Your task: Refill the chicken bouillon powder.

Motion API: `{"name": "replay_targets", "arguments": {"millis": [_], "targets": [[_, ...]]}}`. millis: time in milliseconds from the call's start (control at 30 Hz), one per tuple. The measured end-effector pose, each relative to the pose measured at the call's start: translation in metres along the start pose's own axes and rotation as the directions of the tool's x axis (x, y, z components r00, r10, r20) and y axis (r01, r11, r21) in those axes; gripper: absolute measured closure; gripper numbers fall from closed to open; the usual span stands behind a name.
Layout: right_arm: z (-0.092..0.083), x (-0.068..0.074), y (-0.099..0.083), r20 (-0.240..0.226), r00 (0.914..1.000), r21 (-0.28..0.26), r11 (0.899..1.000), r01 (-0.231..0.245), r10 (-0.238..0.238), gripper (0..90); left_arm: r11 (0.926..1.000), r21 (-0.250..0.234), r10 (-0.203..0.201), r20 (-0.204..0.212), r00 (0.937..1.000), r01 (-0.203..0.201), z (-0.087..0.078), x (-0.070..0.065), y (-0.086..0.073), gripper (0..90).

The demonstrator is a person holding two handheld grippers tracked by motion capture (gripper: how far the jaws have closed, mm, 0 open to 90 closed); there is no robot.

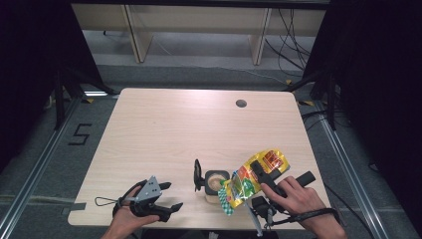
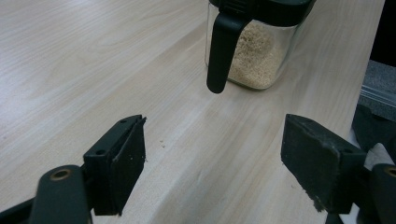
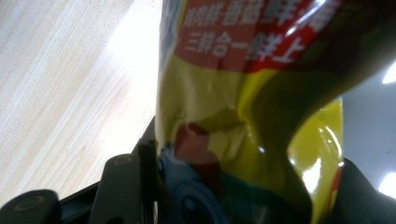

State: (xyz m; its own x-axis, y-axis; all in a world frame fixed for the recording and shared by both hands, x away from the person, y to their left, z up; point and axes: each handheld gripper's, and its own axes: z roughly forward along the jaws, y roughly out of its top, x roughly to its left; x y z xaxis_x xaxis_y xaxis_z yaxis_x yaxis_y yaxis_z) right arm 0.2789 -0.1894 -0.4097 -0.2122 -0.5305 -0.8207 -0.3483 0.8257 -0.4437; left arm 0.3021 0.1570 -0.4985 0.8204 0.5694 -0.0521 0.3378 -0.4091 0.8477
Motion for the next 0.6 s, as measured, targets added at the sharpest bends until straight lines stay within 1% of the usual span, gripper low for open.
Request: {"name": "replay_targets", "arguments": {"millis": [33,67,100,133,167,200,233,267,300,333,367,433,467,500,533,567,600], "targets": [[-0.0004,-0.0003,0.0,0.004,1.0,0.001,1.0,0.003,-0.003,48.8,0.9999,0.013,0.009,-0.005,0.9999,-0.009,0.0,0.0012,0.0001,21.6],[-0.001,-0.0001,-0.0002,0.008,1.0,0.003,1.0,0.0,0.0,48.8,0.9999,0.01,-0.01,0.006,0.9999,0.01,0.0001,-0.0001,0.0004,21.6],[-0.0012,-0.0013,-0.0001,0.009,0.9999,0.001,1.0,0.007,-0.007,48.8,1.0,0.007,-0.006,0.007,1.0,0.006,0.0003,0.0,0.0003,21.6],[-0.0012,-0.0021,-0.0001,0.009,0.9999,-0.003,1.0,0.011,-0.011,48.8,0.9996,0.025,0.015,-0.001,0.9999,-0.014,-0.0005,0.0012,0.0002,21.6],[-0.0006,-0.0045,-0.0007,0.016,0.9987,-0.01,0.999,0.048,-0.047,48.8,0.9996,0.024,0.013,0.0,0.9999,-0.013,-0.0006,0.0012,0.0001,21.6],[-0.0013,-0.0036,0.0004,0.007,0.9994,0.004,0.999,0.035,-0.035,48.9,0.9999,0.007,-0.009,0.007,0.9999,0.009,0.0002,0.0,0.0,21.6],[-0.0003,-0.0022,0.002,-0.001,0.9996,0.006,1.0,0.029,-0.029,48.9,0.9999,0.015,-0.009,0.002,1.0,0.009,-0.0004,0.0002,0.0005,21.6],[-0.0004,-0.0006,0.0034,-0.01,0.9995,0.027,0.999,0.03,-0.03,49.6,0.9999,0.013,-0.01,0.001,0.9999,0.01,-0.0003,0.0002,0.0005,21.6],[-0.0013,-0.0013,0.004,-0.012,0.9994,0.028,0.999,0.032,-0.031,49.8,0.9999,0.0,-0.011,0.003,0.9999,0.011,0.0004,-0.0003,0.0,21.6],[-0.0027,-0.0027,0.0034,-0.006,0.9996,0.018,0.999,0.027,-0.027,50.2,0.9999,0.009,-0.008,0.008,0.9999,0.008,0.0,0.0001,0.0,21.6],[-0.0036,-0.0038,0.0031,-0.002,0.9998,0.011,1.0,0.018,-0.018,50.4,0.9999,0.007,-0.011,0.008,0.9999,0.011,0.0003,0.0,-0.0001,21.6],[-0.0029,-0.0027,0.0039,-0.002,0.9998,0.018,1.0,0.018,-0.018,50.5,0.9998,0.016,-0.009,0.001,1.0,0.009,-0.0004,0.0001,0.0006,21.6],[-0.0012,-0.0016,0.0037,-0.012,0.9998,0.017,1.0,0.017,-0.016,50.7,0.9999,-0.007,-0.015,0.005,0.9999,0.015,0.0011,-0.0006,0.0,21.6],[0.0003,-0.0012,0.0022,-0.012,0.9998,0.008,1.0,0.014,-0.014,50.7,0.9999,0.011,0.009,-0.003,1.0,-0.009,-0.0002,0.0007,0.0,21.6],[0.0009,-0.0002,0.001,-0.019,0.9998,0.007,1.0,0.002,-0.002,50.8,1.0,0.0,-0.003,0.001,1.0,0.003,-0.0001,-0.0003,-0.0002,21.6],[0.0008,0.0006,0.0005,-0.016,0.9999,0.013,1.0,-0.002,0.003,50.8,1.0,0.007,-0.001,0.003,1.0,0.001,0.0002,0.0011,-0.0002,21.6],[0.0016,-0.0021,0.0004,-0.008,0.9995,-0.004,1.0,0.03,-0.031,50.8,0.9998,0.016,-0.009,-0.001,1.0,0.009,-0.0007,0.0003,0.0005,21.6]]}}
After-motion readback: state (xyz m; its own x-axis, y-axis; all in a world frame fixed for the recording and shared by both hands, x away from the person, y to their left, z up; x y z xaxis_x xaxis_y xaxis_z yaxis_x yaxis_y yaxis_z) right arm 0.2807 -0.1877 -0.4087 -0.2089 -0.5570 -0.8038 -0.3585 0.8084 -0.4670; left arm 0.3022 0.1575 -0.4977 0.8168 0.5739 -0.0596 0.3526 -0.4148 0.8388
